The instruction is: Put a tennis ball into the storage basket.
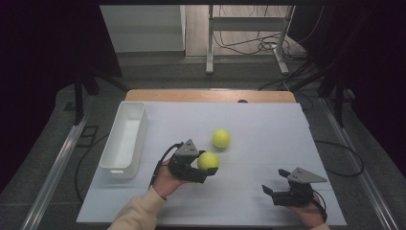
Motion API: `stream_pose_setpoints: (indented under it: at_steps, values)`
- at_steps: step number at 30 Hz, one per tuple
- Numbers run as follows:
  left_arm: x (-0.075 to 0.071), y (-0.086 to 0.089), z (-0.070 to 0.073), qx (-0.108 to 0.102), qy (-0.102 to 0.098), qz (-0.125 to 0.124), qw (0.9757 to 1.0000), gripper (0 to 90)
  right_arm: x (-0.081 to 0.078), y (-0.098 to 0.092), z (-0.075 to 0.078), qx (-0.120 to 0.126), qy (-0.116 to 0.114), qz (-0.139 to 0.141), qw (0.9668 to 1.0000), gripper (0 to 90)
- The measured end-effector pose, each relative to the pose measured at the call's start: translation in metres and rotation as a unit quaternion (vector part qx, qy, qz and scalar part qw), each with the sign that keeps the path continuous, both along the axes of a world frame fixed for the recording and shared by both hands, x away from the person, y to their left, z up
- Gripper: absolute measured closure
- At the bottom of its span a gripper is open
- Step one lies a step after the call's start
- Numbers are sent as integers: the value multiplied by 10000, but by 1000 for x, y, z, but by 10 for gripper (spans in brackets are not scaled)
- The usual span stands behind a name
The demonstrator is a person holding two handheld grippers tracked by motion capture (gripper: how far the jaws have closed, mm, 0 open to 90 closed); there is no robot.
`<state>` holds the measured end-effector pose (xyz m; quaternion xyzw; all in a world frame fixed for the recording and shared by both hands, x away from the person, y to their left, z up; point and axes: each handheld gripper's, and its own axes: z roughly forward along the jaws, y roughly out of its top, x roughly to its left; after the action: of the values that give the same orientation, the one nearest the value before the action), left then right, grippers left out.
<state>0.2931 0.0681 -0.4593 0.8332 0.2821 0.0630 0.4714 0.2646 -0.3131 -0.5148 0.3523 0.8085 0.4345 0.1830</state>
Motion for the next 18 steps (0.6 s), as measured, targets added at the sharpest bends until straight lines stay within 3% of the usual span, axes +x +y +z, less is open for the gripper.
stream_pose_setpoints:
  at_steps: [8, 18]
  values:
    - [0, 12, 11, -162, -88, 135, 9997, 259, -1, 0, 2, 33, -27, 29, 10000, 106]
    - [4, 23, 13, -248, -94, 350, 9990, 259, 0, 0, 1, 18, -31, 12, 10000, 106]
